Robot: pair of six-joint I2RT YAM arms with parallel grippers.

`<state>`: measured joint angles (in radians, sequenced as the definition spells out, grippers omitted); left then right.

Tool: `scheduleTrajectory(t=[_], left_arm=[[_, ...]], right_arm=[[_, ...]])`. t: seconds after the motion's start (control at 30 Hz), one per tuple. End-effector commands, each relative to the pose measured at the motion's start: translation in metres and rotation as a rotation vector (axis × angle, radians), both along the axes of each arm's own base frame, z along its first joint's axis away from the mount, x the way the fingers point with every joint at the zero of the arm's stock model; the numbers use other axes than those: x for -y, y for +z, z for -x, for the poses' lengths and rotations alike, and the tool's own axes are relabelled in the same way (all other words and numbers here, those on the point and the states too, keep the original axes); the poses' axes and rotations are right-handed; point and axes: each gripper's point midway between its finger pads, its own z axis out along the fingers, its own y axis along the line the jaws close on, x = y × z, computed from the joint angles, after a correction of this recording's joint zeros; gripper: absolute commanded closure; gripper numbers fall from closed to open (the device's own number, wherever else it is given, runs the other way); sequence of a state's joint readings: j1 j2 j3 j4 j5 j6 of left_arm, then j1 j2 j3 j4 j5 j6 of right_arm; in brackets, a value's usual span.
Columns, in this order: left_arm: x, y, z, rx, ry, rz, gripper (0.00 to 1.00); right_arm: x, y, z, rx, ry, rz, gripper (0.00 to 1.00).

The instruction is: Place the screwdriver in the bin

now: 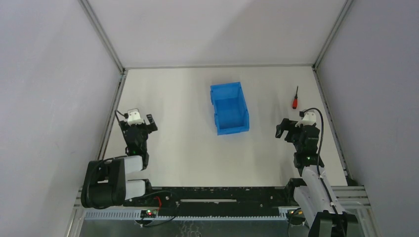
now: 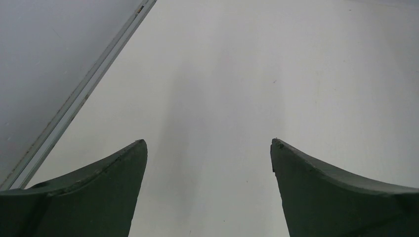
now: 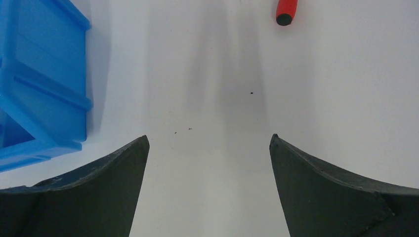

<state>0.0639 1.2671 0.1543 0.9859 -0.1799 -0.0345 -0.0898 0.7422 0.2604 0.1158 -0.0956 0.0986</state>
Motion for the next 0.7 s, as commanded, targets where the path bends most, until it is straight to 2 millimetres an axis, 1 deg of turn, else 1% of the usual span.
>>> scheduleTrajectory(t=[0.0,0.13,0.23,0.3,0.4,0.5,0.53,0.57,0.67], left_arm=[[0.000,0.035,-0.014,0.112,-0.002,-0.013,0.00],[0.000,0.035,-0.013,0.112,-0.002,-0.013,0.00],[0.000,0.035,-0.014,0.112,-0.004,-0.013,0.00],[0.000,0.035,-0.013,0.112,-0.002,-0.012,0.00],[0.000,0.035,-0.014,0.112,-0.004,-0.012,0.00],[0.000,0.035,-0.013,0.111,-0.002,-0.012,0.00],[0.000,0.035,-0.014,0.113,-0.002,-0.013,0.00],[0.000,0.035,-0.014,0.113,-0.004,-0.013,0.00],[0.000,0.035,-0.014,0.112,-0.003,-0.013,0.00]], right_arm=[[-0.001,0.016,-0.007,0.049,-0.005,-0.014,0.00],[-0.001,0.018,-0.009,0.032,-0.007,-0.022,0.00],[0.002,0.032,-0.017,0.028,-0.020,-0.016,0.00],[0.008,0.045,-0.024,0.028,-0.047,0.001,0.00],[0.018,0.069,-0.042,0.024,-0.083,0.027,0.00],[0.026,0.081,-0.061,-0.064,-0.107,0.018,0.00],[0.033,0.082,-0.068,-0.104,-0.132,0.015,0.00],[0.041,0.076,-0.078,-0.169,-0.154,0.010,0.00],[0.054,0.069,-0.107,-0.320,-0.174,0.002,0.00]])
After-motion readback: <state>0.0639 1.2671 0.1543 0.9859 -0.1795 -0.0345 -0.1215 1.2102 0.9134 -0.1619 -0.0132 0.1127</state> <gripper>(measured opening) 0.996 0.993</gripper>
